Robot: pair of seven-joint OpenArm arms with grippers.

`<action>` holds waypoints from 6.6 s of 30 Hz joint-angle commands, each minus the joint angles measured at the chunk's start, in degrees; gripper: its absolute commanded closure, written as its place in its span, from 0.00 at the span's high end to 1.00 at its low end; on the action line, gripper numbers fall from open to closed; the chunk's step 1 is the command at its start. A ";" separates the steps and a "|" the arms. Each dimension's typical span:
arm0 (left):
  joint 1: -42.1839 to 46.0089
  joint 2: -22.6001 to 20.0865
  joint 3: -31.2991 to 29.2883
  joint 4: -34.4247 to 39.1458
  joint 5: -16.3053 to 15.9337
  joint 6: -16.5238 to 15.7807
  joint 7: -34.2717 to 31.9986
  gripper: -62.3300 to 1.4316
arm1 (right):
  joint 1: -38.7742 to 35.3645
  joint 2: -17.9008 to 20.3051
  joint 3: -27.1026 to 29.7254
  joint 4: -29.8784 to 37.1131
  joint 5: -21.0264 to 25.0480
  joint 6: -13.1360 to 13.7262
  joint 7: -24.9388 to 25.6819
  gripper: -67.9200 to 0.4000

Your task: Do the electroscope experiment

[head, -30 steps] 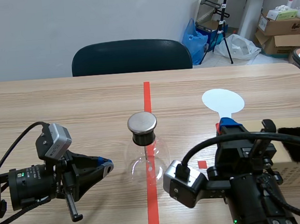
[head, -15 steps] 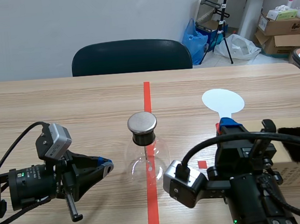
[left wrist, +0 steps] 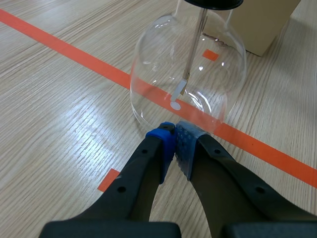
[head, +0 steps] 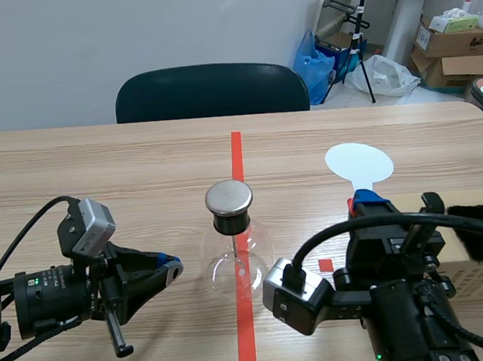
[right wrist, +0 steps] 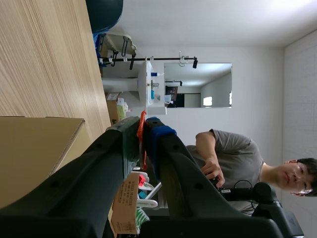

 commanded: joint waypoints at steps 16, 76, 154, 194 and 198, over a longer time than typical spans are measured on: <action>-0.33 -0.35 -0.31 0.37 -0.59 -0.09 -0.83 0.07 | 0.81 0.44 0.07 0.85 -0.04 -0.61 0.02 0.02; -0.33 -0.35 -0.31 0.37 -0.57 -0.09 -0.81 0.07 | -0.68 0.15 2.40 2.12 -0.04 -0.70 2.91 0.02; 41.00 -27.08 -21.79 41.09 -0.24 11.52 -23.47 0.06 | -5.42 -12.28 54.55 -17.90 22.01 -10.62 65.96 0.03; 47.60 -24.48 -31.61 46.56 7.37 2.38 -20.90 0.92 | -5.86 -10.19 55.10 -17.90 18.23 -10.08 65.02 0.03; 47.60 -24.48 -31.78 46.56 7.37 2.36 -20.87 0.92 | -5.88 -10.47 55.10 -17.90 18.86 -10.58 70.73 0.03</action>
